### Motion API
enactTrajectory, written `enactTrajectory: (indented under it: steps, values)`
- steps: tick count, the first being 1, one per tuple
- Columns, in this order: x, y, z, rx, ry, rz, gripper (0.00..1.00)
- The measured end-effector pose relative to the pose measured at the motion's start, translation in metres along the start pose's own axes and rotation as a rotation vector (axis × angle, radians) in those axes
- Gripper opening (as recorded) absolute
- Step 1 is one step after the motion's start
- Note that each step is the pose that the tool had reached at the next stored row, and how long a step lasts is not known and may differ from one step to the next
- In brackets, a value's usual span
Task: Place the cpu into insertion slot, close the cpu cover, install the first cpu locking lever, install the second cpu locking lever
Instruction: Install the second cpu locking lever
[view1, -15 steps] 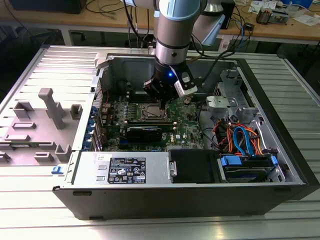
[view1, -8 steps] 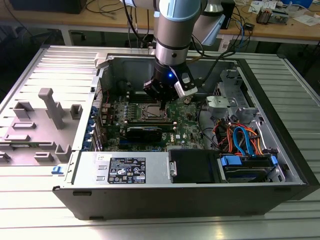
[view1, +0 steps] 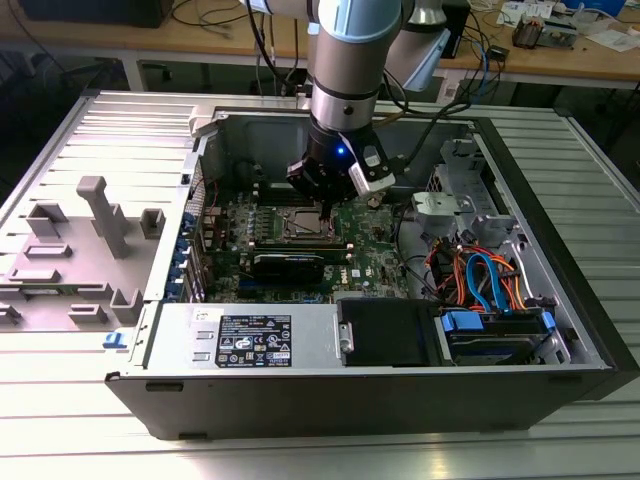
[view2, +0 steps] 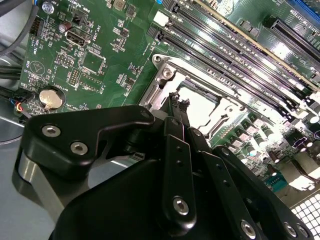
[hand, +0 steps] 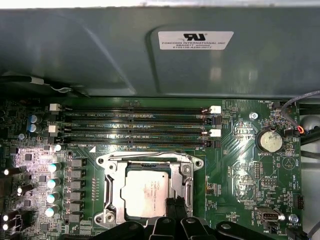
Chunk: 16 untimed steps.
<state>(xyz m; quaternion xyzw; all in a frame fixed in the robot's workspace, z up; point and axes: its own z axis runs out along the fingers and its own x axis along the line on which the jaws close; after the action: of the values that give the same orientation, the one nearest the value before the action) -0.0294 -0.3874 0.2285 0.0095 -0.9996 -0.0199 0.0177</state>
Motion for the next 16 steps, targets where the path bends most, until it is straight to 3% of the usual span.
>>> enactTrajectory:
  steps: [8, 16]
  values:
    - [0.0001, -0.0009, -0.0050, -0.0003, -0.0001, 0.000, 0.11]
    - [0.0012, -0.0180, -0.0060, 0.0000, 0.0001, 0.000, 0.11]
